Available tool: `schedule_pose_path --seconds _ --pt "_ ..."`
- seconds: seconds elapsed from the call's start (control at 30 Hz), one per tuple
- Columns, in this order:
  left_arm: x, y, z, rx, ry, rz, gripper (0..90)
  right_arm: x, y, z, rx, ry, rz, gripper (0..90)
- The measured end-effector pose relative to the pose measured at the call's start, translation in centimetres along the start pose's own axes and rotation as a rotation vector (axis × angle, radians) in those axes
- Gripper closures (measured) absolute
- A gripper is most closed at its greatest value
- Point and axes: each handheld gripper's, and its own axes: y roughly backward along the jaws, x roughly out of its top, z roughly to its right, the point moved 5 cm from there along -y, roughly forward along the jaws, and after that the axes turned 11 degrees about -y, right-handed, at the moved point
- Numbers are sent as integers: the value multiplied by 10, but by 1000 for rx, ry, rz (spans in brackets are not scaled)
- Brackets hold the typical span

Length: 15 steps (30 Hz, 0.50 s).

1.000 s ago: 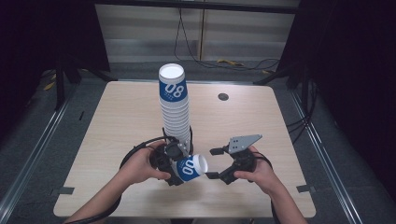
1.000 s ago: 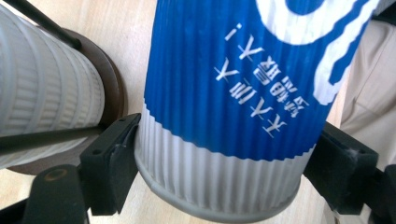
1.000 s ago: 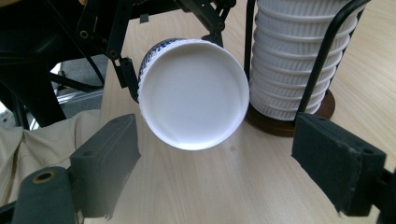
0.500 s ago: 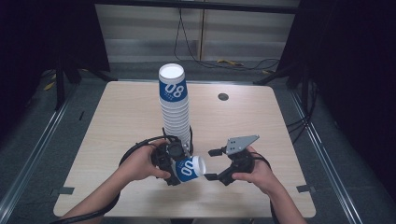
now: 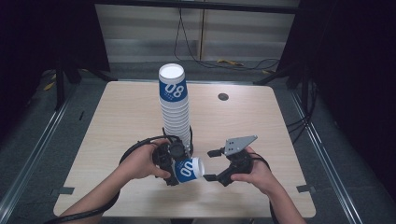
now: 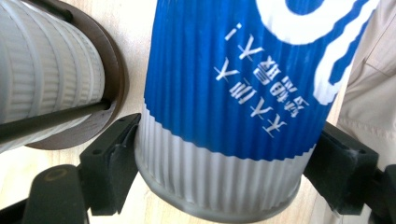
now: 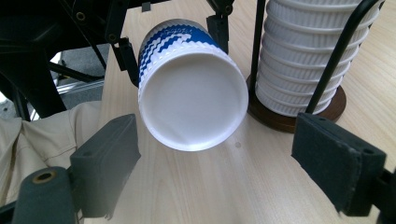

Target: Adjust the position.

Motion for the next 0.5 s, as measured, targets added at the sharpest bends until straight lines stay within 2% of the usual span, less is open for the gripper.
schedule_pose_path --seconds 0.27,0.5 --pt "2 0 1 -8 -14 -23 186 -1 -1 0 1 0 -5 143" --pt "3 1 1 -12 -10 -35 186 -1 -1 -1 3 0 -5 143"
